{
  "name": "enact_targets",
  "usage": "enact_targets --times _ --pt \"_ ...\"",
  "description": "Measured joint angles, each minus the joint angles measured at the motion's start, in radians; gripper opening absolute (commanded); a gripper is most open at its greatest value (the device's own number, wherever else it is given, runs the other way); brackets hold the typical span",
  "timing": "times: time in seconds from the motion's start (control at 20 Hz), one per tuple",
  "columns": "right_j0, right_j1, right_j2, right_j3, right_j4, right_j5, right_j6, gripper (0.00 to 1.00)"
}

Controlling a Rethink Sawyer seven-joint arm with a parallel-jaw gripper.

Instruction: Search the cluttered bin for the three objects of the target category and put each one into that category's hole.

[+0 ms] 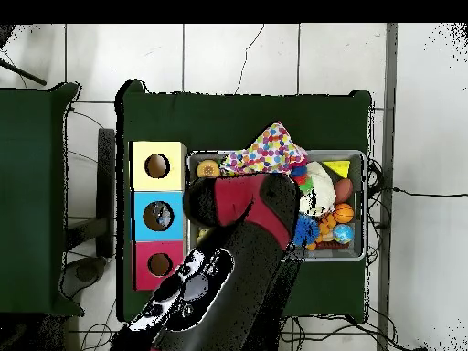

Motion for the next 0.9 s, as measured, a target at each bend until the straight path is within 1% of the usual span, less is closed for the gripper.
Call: enact_targets --times 0.1,0.15,0.2,0.25,0.3,0.4,0.45,0.5,0.75,0.8,0.9 --pt "-0.034 -0.023 0.016 0.024 0.0 -0.056 0.0 1.0" --pt "-0.062 -0.041 0.029 0.043 -0.001 -0.099 0.0 1.0" --pt "-0.107 -0.067 0.051 0.072 -0.003 -0.158 0.0 1.0" --pt "-0.136 -0.083 0.065 0.089 -0.005 -0.192 0.0 1.0" --pt "-0.181 -0.107 0.087 0.115 -0.011 -0.238 0.0 1.0" --pt "-0.235 -0.134 0.114 0.145 -0.02 -0.282 0.0 1.0" --pt "-0.283 -0.157 0.138 0.17 -0.031 -0.311 0.0 1.0" --pt "-0.353 -0.188 0.176 0.205 -0.049 -0.332 0.0 1.0" --pt "-0.466 -0.23 0.242 0.256 -0.096 -0.335 0.0 1.0" --pt "-0.498 -0.24 0.265 0.276 -0.121 -0.335 0.0 1.0" --pt "-0.507 -0.243 0.275 0.286 -0.135 -0.335 0.0 1.0"
